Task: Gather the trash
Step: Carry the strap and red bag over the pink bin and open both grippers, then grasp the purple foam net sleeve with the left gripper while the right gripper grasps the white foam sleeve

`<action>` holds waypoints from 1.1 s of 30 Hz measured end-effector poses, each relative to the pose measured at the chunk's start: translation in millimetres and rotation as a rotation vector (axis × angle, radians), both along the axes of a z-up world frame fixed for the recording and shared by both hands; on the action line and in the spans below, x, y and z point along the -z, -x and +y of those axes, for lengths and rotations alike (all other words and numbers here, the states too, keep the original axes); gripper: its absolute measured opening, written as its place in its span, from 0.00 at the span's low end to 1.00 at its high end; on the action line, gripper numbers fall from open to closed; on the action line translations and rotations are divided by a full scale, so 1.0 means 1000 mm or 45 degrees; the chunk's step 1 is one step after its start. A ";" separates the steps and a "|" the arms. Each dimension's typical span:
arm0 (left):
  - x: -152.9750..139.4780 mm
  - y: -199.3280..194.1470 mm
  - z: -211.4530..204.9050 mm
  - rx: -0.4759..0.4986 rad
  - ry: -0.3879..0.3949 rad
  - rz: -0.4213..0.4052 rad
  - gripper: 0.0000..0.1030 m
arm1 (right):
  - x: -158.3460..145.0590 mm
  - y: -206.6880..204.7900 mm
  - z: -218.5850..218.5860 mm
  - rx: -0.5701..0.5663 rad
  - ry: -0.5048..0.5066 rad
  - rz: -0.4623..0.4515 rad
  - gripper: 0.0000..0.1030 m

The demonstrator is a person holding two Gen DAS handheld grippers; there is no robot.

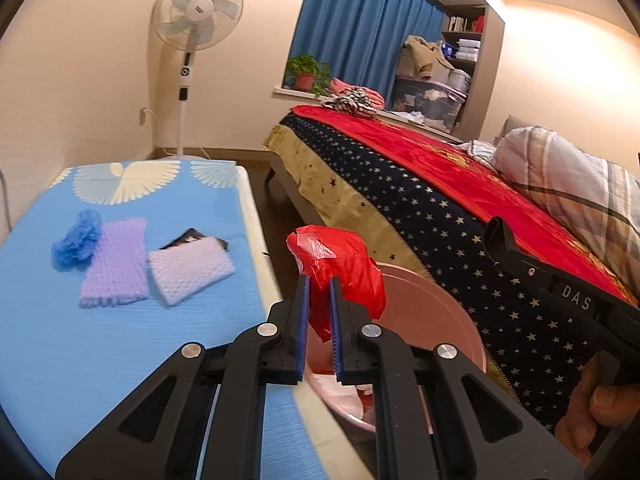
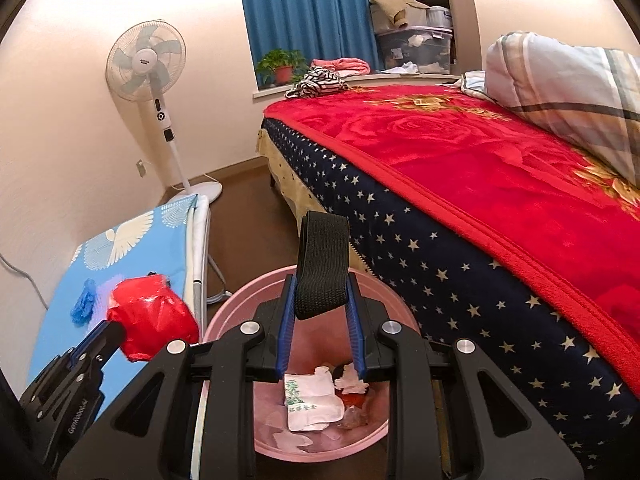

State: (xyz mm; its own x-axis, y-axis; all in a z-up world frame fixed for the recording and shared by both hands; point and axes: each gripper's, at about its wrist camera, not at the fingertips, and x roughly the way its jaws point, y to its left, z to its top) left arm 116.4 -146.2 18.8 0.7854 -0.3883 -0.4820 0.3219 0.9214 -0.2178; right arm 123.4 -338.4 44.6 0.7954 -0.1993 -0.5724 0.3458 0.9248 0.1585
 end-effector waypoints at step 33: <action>0.006 -0.005 0.052 -0.122 0.018 0.035 0.29 | 0.002 -0.009 0.033 -0.085 -0.078 -0.029 0.43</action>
